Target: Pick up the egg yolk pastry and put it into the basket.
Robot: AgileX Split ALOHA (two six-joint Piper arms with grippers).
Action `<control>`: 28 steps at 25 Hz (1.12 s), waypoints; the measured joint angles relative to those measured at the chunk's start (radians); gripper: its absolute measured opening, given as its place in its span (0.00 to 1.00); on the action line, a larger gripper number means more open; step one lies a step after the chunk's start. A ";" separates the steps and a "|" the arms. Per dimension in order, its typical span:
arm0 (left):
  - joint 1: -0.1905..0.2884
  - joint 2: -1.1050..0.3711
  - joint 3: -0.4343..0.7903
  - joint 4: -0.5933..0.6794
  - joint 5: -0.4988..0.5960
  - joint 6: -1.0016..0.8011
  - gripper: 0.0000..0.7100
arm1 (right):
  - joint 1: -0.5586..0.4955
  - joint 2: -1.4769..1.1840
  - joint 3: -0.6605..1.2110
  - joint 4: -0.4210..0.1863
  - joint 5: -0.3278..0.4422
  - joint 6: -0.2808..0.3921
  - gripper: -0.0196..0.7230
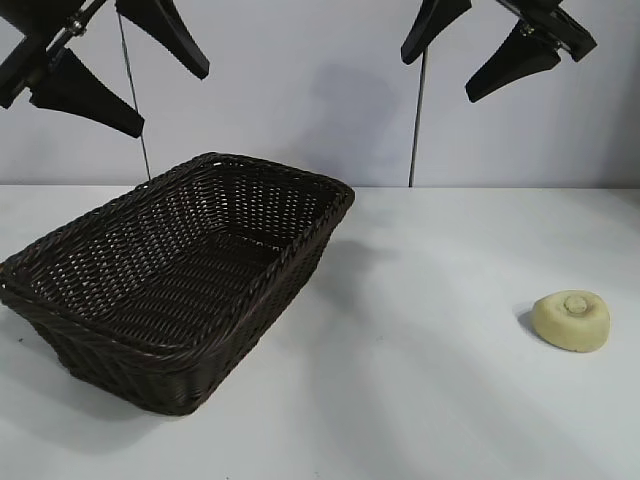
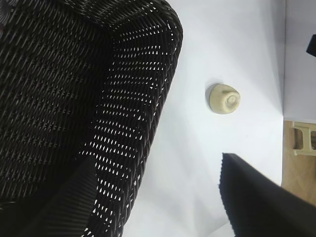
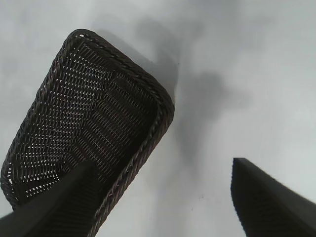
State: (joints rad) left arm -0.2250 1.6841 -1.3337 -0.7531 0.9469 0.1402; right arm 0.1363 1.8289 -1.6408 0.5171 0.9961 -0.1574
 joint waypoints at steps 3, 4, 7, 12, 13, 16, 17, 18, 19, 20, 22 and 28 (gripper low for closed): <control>0.000 0.000 0.000 0.000 0.000 0.000 0.72 | 0.000 0.000 0.000 0.000 0.000 0.000 0.75; 0.000 0.000 0.000 0.000 0.000 0.000 0.72 | 0.000 0.000 0.000 0.000 0.000 0.000 0.75; 0.000 0.000 0.000 0.000 0.000 0.000 0.72 | 0.000 0.000 0.000 0.000 0.000 0.000 0.75; 0.000 0.000 0.000 0.000 0.000 0.000 0.72 | 0.000 0.000 0.000 0.000 0.000 0.000 0.75; 0.000 0.000 0.000 0.000 0.000 0.000 0.72 | 0.000 0.000 0.000 0.000 0.000 0.000 0.75; 0.000 0.000 0.000 0.000 0.000 0.000 0.72 | 0.000 0.000 0.000 0.000 0.000 0.000 0.75; 0.000 0.000 0.000 0.000 0.000 0.000 0.72 | 0.000 0.000 0.000 0.000 0.000 0.000 0.75; 0.000 0.000 0.000 0.000 0.000 0.000 0.72 | 0.000 0.000 0.000 0.000 0.000 0.000 0.75; 0.000 0.000 0.000 0.000 -0.001 0.000 0.72 | 0.000 0.000 0.000 0.000 0.000 0.000 0.75; 0.000 0.000 0.000 0.000 -0.004 0.000 0.72 | 0.000 0.000 0.000 0.000 0.000 0.000 0.75; 0.000 0.000 0.000 0.000 -0.012 0.000 0.72 | 0.000 0.000 0.000 0.000 0.000 0.000 0.75; 0.000 0.000 0.000 0.000 -0.051 0.000 0.72 | 0.000 0.000 0.000 -0.001 0.002 0.000 0.75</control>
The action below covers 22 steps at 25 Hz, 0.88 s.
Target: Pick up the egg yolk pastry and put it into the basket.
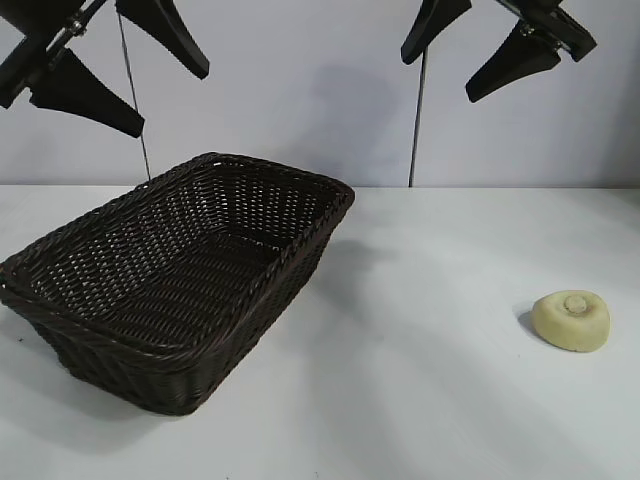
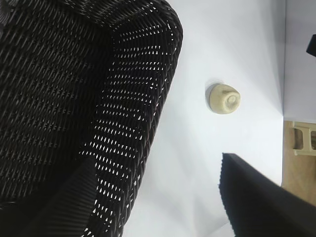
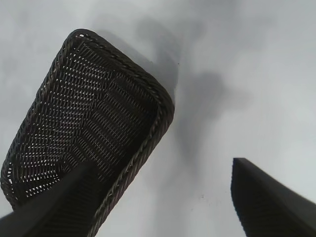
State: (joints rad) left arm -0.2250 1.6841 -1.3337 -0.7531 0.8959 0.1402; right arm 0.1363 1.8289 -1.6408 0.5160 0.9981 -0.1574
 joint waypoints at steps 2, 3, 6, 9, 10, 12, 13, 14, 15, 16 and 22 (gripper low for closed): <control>0.000 0.000 0.000 0.000 -0.016 0.000 0.72 | 0.000 0.000 0.000 0.000 0.000 0.000 0.75; 0.000 0.000 0.000 0.000 -0.018 0.000 0.72 | 0.000 0.000 0.000 0.000 0.000 0.000 0.75; 0.000 0.000 0.000 0.000 -0.002 -0.016 0.72 | 0.000 0.000 0.000 0.000 0.000 0.000 0.75; 0.000 0.000 0.000 0.000 0.031 -0.116 0.72 | 0.000 0.000 0.000 0.000 0.000 0.000 0.75; 0.000 0.000 0.000 0.003 0.046 -0.160 0.72 | 0.000 0.000 0.000 0.000 0.000 0.000 0.75; 0.000 0.000 0.000 0.035 0.073 -0.228 0.72 | 0.000 0.000 0.000 0.000 0.000 -0.004 0.75; 0.000 0.000 0.000 0.059 0.087 -0.261 0.72 | 0.000 0.000 0.000 0.000 0.000 -0.005 0.75; 0.000 -0.002 0.000 0.094 0.100 -0.296 0.72 | 0.000 0.000 0.000 0.000 0.000 -0.005 0.75; 0.000 -0.005 0.000 0.136 0.110 -0.332 0.72 | 0.000 0.000 0.000 0.000 0.000 -0.005 0.75; -0.002 -0.011 0.000 0.173 0.122 -0.361 0.72 | 0.000 0.000 0.000 0.000 0.000 -0.005 0.75; -0.044 -0.106 0.001 0.404 0.152 -0.570 0.72 | 0.000 0.000 0.000 0.000 -0.001 -0.005 0.75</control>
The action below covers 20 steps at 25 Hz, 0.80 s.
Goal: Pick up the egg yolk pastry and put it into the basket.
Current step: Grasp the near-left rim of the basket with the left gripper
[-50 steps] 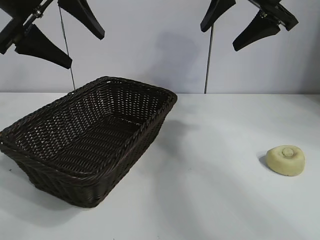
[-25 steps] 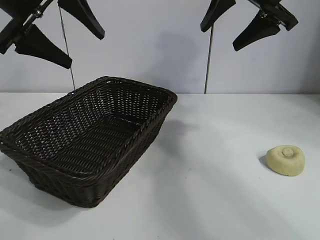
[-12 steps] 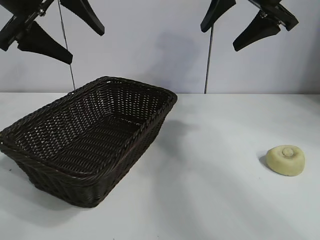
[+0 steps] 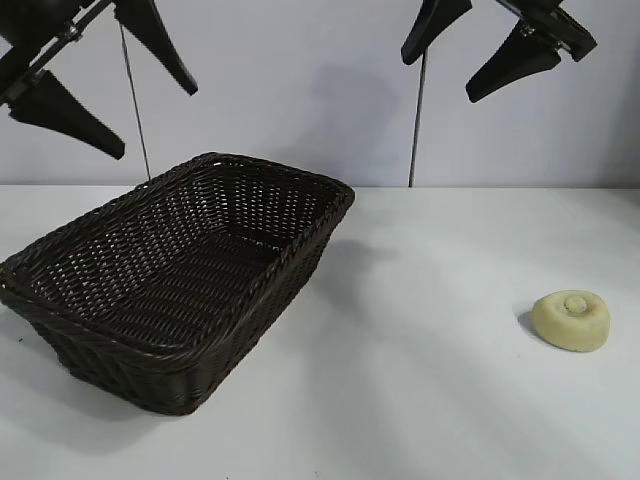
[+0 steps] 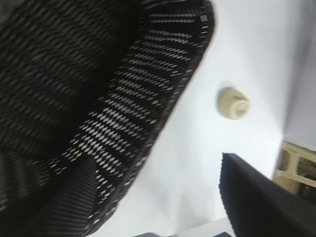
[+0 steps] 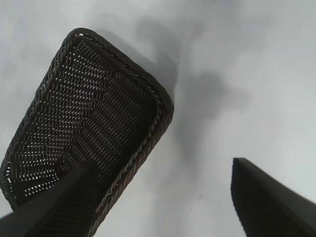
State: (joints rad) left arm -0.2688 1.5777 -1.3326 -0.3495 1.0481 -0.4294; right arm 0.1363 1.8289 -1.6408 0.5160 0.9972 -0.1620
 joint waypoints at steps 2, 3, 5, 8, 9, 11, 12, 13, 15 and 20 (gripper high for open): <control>-0.019 -0.029 0.000 0.040 0.000 -0.059 0.72 | 0.000 0.000 0.000 0.000 0.000 0.000 0.75; -0.028 -0.038 0.000 0.058 0.001 -0.087 0.72 | 0.000 0.000 0.000 0.000 0.000 0.000 0.75; -0.051 -0.050 0.016 0.089 -0.002 -0.139 0.72 | 0.000 0.000 0.000 0.000 0.000 0.000 0.75; -0.074 -0.062 0.082 0.114 -0.024 -0.207 0.72 | 0.000 0.000 0.000 0.000 0.000 0.000 0.75; -0.076 -0.068 0.115 0.115 -0.036 -0.224 0.72 | 0.000 0.000 0.000 0.000 0.000 0.000 0.75; -0.076 -0.077 0.178 0.121 -0.069 -0.252 0.72 | 0.000 0.000 0.000 0.000 0.000 0.000 0.75; -0.076 -0.084 0.210 0.123 -0.087 -0.263 0.72 | 0.000 0.000 0.000 -0.001 0.000 0.000 0.75; -0.076 -0.089 0.241 0.123 -0.105 -0.276 0.72 | 0.000 0.000 0.000 -0.001 0.000 0.000 0.75; -0.076 -0.099 0.289 0.123 -0.132 -0.299 0.72 | 0.000 0.000 0.000 -0.001 0.000 0.000 0.75; -0.076 -0.102 0.382 0.123 -0.207 -0.365 0.72 | 0.000 0.000 0.000 -0.002 0.000 0.000 0.75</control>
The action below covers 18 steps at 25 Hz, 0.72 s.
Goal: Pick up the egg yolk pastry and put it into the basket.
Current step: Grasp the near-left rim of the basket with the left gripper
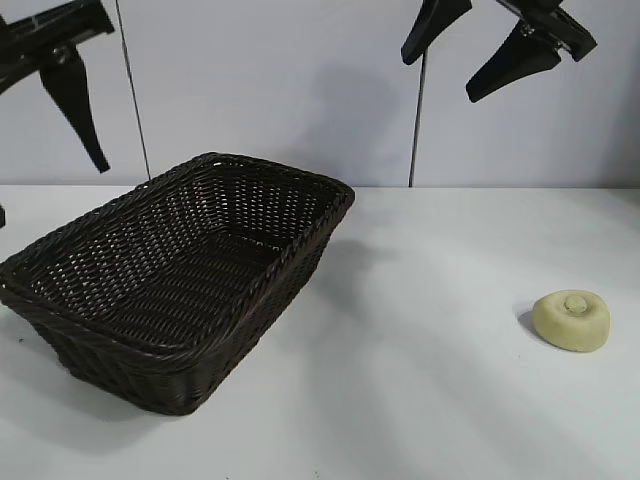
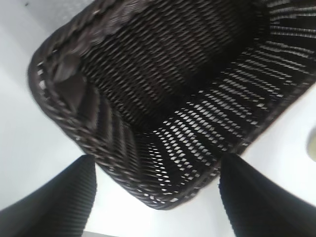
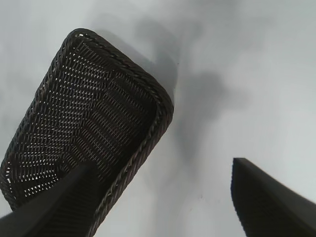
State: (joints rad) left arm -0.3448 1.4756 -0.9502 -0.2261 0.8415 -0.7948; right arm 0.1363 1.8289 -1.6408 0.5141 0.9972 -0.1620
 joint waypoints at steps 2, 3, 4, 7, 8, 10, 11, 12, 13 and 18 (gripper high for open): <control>0.000 0.000 0.030 0.000 -0.036 -0.023 0.72 | 0.000 0.000 0.000 0.000 0.000 0.000 0.75; 0.000 0.000 0.047 -0.003 -0.054 -0.040 0.72 | 0.000 0.000 0.000 0.000 0.000 0.000 0.75; 0.000 0.000 0.063 -0.006 -0.068 -0.056 0.72 | 0.000 0.000 0.000 0.000 0.000 0.000 0.75; 0.000 0.000 0.109 -0.031 -0.126 -0.094 0.72 | 0.000 0.000 0.000 0.000 0.000 0.000 0.75; 0.000 0.000 0.123 -0.044 -0.150 -0.098 0.72 | 0.000 0.000 0.000 0.000 0.000 0.000 0.75; 0.000 0.000 0.153 -0.071 -0.191 -0.101 0.72 | 0.000 0.000 0.000 0.000 0.000 0.000 0.75; 0.000 0.000 0.165 -0.086 -0.210 -0.101 0.72 | 0.000 0.000 0.000 0.000 0.000 0.000 0.75; 0.000 0.000 0.173 -0.100 -0.223 -0.095 0.72 | 0.000 0.000 0.000 -0.001 0.000 0.000 0.75; 0.000 0.000 0.178 -0.108 -0.234 -0.092 0.72 | 0.000 0.000 0.000 -0.001 0.000 0.000 0.75; 0.000 0.000 0.182 -0.121 -0.273 -0.087 0.72 | 0.000 0.000 0.000 -0.001 0.000 0.000 0.75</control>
State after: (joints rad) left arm -0.3448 1.4756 -0.7678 -0.3470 0.5687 -0.8818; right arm 0.1363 1.8289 -1.6408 0.5133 0.9972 -0.1620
